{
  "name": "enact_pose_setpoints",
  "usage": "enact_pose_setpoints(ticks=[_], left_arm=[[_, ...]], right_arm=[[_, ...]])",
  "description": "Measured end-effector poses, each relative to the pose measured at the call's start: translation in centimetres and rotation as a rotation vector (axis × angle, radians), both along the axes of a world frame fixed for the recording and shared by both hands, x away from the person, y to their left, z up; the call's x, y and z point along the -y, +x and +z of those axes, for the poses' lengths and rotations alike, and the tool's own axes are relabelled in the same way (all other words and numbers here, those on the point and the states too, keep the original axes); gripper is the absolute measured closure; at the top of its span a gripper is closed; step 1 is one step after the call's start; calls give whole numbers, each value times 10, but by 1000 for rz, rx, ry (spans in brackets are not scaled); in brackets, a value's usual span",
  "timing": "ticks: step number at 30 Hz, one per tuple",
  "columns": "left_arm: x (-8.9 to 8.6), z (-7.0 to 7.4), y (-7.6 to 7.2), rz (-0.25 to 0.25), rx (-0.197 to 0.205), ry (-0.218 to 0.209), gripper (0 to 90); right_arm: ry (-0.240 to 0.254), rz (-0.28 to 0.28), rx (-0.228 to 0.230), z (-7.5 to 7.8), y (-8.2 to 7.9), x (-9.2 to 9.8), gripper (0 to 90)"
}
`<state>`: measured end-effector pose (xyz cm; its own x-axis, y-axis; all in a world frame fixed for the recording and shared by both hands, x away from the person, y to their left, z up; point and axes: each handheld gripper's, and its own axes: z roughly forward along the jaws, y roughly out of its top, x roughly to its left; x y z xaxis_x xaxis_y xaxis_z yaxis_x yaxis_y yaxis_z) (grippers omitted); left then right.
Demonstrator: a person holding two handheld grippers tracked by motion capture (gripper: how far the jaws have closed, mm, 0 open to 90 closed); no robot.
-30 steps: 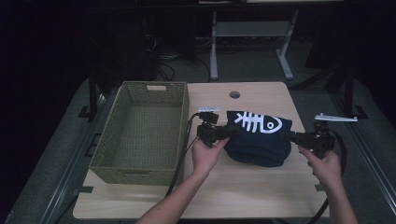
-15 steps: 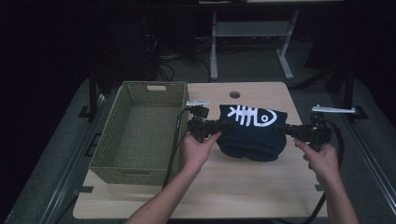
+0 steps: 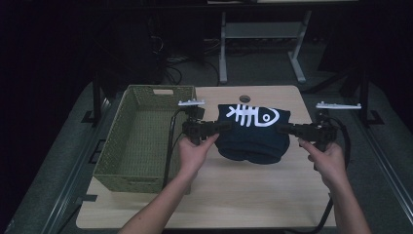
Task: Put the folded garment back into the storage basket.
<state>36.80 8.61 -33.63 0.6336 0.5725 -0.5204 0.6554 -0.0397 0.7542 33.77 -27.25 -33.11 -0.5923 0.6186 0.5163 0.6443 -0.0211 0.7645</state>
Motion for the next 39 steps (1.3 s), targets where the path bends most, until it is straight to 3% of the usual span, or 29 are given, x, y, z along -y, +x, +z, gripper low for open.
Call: enact_pose_setpoints(ticks=[11,15,27,39], left_arm=[[-25,9,-2,16,-3,-14,692],[-33,10,-2,17,2,-4,690],[-64,16,-3,49,-9,-31,689],[-97,23,-4,96,3,-25,689]], right_arm=[[25,36,0,8,7,-22,733],[25,41,-22,9,11,-31,733],[27,78,-13,17,22,-58,733],[34,107,1,23,34,-92,732]])
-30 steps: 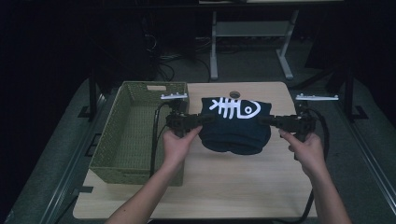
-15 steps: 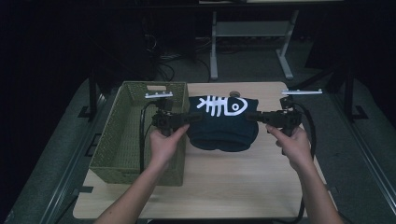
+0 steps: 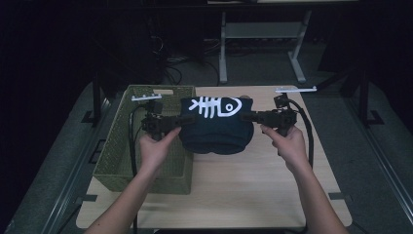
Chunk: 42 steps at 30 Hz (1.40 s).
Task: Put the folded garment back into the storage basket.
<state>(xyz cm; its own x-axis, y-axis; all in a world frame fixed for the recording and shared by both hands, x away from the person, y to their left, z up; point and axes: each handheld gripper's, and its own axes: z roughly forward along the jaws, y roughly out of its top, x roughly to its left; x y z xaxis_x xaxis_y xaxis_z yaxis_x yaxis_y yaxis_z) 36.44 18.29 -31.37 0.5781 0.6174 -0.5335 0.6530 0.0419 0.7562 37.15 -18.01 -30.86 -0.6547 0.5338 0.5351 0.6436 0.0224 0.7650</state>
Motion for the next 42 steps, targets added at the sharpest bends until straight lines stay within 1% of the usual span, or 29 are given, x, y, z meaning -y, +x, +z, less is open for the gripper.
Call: enact_pose_setpoints(ticks=[1,2,3,7,13,19,27,30,32,39,42], left_arm=[[-3,0,0,3,2,3,688],[-6,1,0,5,1,7,688],[-9,1,0,11,-3,6,688],[-22,3,-2,25,-2,-3,688],[-42,4,-3,51,-10,-11,687],[-61,5,-5,83,-8,-10,679],[-82,7,-7,108,-8,-10,679],[-90,8,-8,118,-9,-14,679],[-95,8,-9,124,-9,-10,680],[-110,7,-10,149,-16,-17,680],[-116,7,-10,156,-15,-18,680]], right_arm=[[-1,6,1,0,1,-3,733],[-3,9,-7,0,3,-6,732],[-5,15,-7,0,4,-10,733],[11,27,-2,1,7,-23,733],[13,38,5,3,11,-43,733],[10,51,7,4,16,-64,733],[9,66,4,5,20,-87,733],[17,72,8,5,21,-95,732],[19,74,2,5,22,-101,732],[13,85,12,4,25,-120,733],[15,89,5,3,26,-127,733]])
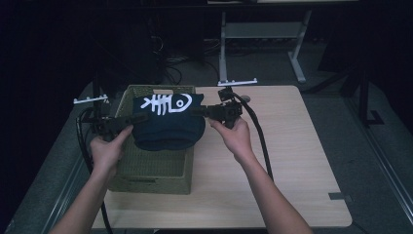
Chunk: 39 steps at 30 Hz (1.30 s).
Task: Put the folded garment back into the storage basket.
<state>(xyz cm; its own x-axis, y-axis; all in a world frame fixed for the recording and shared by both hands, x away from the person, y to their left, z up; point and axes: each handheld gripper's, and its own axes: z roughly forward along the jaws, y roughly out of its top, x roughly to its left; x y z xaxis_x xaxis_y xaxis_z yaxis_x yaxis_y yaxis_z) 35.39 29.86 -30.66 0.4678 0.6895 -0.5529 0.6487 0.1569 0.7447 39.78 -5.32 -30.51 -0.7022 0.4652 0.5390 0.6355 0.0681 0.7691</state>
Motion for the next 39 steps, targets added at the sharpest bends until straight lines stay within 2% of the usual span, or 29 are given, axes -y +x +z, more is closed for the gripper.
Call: enact_pose_setpoints(ticks=[14,25,32,34,39], left_arm=[[-23,-4,-1,36,-15,7,680],[-46,-16,1,83,-43,0,679],[-56,-22,5,102,-71,27,674],[-58,-24,5,112,-67,39,669],[-62,-29,9,121,-101,55,669]], right_arm=[[6,8,-9,-6,7,-26,732],[0,18,-17,-16,15,-54,732],[-20,18,-25,-25,19,-67,732],[-23,20,-26,-28,20,-71,732],[-40,15,-22,-35,21,-77,731]])
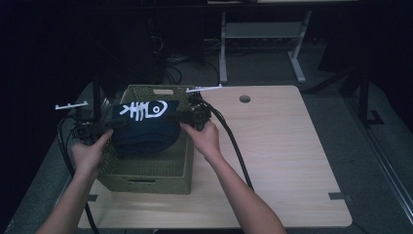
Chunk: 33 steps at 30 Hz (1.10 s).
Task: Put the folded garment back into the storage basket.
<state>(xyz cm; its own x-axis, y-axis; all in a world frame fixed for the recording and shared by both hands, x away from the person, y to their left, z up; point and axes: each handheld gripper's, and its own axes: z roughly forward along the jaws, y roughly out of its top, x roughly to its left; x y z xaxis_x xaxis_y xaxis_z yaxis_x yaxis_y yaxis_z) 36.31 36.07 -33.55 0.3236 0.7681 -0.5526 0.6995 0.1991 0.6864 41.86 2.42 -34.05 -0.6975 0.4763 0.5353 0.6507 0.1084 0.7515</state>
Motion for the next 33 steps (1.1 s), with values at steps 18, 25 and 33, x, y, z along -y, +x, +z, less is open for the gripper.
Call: enact_pose_setpoints(ticks=[18,25,33], left_arm=[[9,-18,9,-16,-87,141,647],[15,-22,12,-34,-106,190,624],[20,-23,13,16,-83,317,492]], right_arm=[[-143,-18,10,-29,-7,-9,727],[-187,-25,35,-32,-9,-9,716],[-260,-76,103,-28,-16,-9,559]])
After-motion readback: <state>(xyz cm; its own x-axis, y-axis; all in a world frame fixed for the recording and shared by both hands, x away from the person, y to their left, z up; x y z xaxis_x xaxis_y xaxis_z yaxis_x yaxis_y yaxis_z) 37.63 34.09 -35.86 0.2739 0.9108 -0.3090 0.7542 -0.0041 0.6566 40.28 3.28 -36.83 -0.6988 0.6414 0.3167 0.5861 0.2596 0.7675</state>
